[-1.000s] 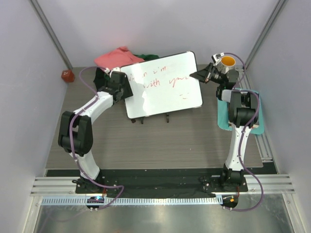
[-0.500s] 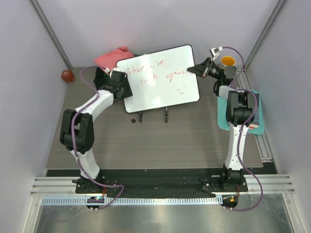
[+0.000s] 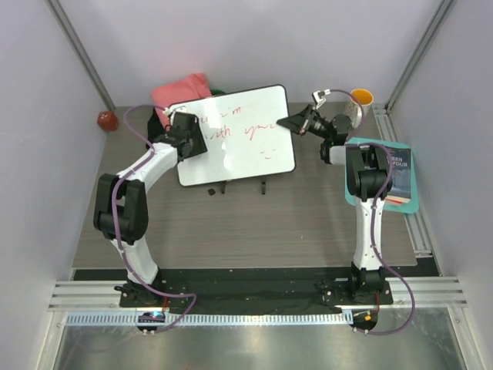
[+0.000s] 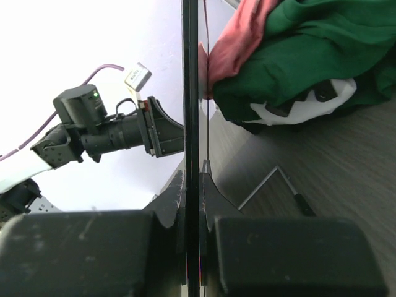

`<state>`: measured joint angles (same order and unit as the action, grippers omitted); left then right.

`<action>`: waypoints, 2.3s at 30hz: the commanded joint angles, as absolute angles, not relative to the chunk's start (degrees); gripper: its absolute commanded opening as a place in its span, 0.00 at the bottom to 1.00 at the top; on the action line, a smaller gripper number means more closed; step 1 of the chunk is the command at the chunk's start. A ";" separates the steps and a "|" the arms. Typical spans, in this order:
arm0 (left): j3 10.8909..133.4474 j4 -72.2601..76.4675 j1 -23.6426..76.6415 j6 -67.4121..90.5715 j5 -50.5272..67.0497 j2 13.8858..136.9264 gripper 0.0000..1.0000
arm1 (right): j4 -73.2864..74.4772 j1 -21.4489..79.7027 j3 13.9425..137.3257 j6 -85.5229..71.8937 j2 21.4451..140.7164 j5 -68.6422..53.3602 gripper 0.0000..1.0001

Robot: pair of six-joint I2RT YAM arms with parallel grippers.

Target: Fold and stack the t-shirts

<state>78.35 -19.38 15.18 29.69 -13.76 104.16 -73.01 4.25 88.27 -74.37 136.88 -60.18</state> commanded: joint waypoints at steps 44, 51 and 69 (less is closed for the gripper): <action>67.15 -11.53 13.18 39.28 -9.06 98.78 0.70 | -95.62 -1.49 87.98 -77.61 129.90 -56.86 0.01; 66.00 -5.01 13.10 40.51 -4.84 101.33 0.70 | -95.62 -1.49 87.71 -77.70 130.34 -57.13 0.01; 57.66 12.04 8.88 49.04 9.14 108.37 0.65 | -95.62 -1.67 87.72 -79.19 132.10 -56.78 0.01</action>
